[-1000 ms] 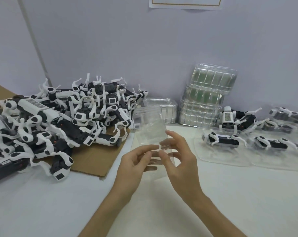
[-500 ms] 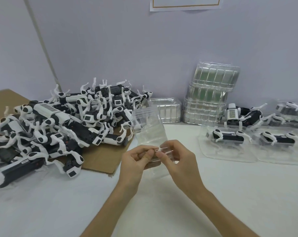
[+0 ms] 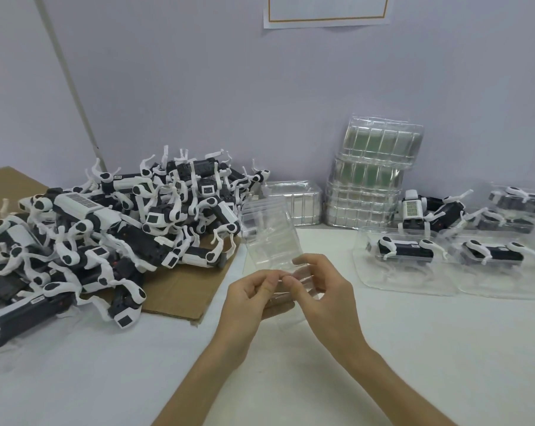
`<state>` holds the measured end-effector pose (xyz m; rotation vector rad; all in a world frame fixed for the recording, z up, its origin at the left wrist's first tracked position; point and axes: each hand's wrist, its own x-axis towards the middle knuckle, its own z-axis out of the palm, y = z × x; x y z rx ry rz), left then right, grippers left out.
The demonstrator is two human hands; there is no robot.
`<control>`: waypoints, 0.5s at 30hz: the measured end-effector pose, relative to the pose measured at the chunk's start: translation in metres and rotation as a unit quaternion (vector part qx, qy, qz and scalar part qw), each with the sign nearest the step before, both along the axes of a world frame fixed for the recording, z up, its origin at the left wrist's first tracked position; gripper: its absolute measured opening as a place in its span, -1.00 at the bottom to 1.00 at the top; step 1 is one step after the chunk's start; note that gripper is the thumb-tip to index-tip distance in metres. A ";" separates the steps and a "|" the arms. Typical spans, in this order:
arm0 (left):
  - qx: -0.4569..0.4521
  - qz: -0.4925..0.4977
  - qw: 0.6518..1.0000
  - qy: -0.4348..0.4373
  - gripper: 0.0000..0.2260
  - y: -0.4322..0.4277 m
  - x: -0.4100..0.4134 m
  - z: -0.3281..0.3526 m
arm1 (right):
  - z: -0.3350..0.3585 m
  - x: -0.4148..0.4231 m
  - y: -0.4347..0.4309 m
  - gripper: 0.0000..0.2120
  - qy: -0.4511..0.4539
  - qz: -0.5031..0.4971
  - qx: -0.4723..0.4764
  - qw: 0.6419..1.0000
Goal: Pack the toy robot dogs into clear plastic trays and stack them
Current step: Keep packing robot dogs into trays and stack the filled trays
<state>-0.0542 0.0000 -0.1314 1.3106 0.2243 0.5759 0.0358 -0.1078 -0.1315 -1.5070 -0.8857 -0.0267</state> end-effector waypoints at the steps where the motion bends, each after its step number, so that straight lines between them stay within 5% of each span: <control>1: -0.002 -0.020 1.000 -0.005 -0.71 0.001 0.000 0.000 | -0.001 0.000 0.000 -0.77 -0.007 0.000 -0.003 1.000; 7: -0.029 -0.090 0.993 -0.068 -0.72 -0.002 -0.001 0.002 | -0.004 0.003 0.000 -0.65 -0.036 0.025 -0.022 0.999; 15: -0.040 0.001 0.996 -0.077 -0.82 0.001 -0.002 -0.001 | -0.004 0.000 0.002 -0.62 -0.061 0.054 -0.021 0.996</control>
